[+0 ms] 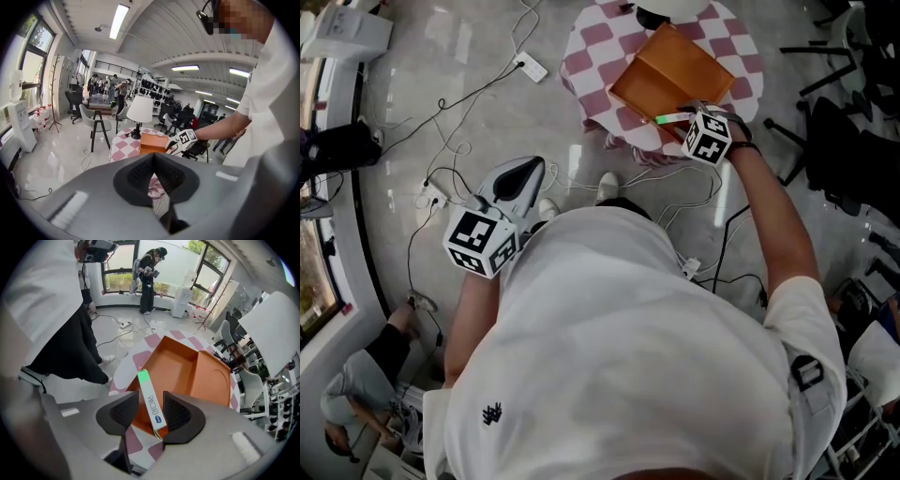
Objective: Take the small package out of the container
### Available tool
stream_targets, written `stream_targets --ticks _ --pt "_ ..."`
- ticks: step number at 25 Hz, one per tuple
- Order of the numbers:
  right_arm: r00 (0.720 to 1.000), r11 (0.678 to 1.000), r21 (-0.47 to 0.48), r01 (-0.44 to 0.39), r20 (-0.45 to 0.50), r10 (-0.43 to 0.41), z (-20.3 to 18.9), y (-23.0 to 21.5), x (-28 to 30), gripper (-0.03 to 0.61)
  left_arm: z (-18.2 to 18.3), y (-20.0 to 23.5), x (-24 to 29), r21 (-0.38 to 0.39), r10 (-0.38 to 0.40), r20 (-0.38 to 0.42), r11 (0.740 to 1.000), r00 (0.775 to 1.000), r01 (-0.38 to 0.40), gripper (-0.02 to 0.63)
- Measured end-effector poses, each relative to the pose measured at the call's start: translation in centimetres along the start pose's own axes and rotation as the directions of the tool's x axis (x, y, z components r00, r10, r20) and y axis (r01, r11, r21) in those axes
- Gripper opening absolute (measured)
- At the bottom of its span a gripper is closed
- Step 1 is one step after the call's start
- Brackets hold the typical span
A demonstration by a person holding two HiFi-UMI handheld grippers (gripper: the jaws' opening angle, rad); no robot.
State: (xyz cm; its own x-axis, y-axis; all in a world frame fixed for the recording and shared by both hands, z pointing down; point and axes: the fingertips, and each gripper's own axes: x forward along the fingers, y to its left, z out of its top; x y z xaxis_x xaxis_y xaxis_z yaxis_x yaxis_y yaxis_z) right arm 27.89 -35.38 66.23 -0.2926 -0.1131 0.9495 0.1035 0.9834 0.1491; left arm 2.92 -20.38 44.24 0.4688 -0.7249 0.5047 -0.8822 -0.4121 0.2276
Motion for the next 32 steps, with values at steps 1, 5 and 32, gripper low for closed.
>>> stream_targets --ticks 1,5,32 --pt "1.000 1.000 -0.018 -0.012 -0.015 0.011 -0.2 0.0 0.3 0.139 0.0 0.1 0.0 -0.001 0.005 0.003 1.000 1.000 -0.005 0.055" --pt "0.996 0.994 -0.089 -0.061 -0.076 0.055 -0.7 -0.1 1.6 0.138 -0.2 0.6 -0.3 -0.011 0.035 0.011 0.999 0.999 -0.035 0.055" --pt "0.999 0.999 0.041 -0.022 -0.045 0.024 0.7 -0.5 -0.7 0.094 0.1 0.2 -0.9 0.024 0.000 0.023 1.000 1.000 -0.001 0.055"
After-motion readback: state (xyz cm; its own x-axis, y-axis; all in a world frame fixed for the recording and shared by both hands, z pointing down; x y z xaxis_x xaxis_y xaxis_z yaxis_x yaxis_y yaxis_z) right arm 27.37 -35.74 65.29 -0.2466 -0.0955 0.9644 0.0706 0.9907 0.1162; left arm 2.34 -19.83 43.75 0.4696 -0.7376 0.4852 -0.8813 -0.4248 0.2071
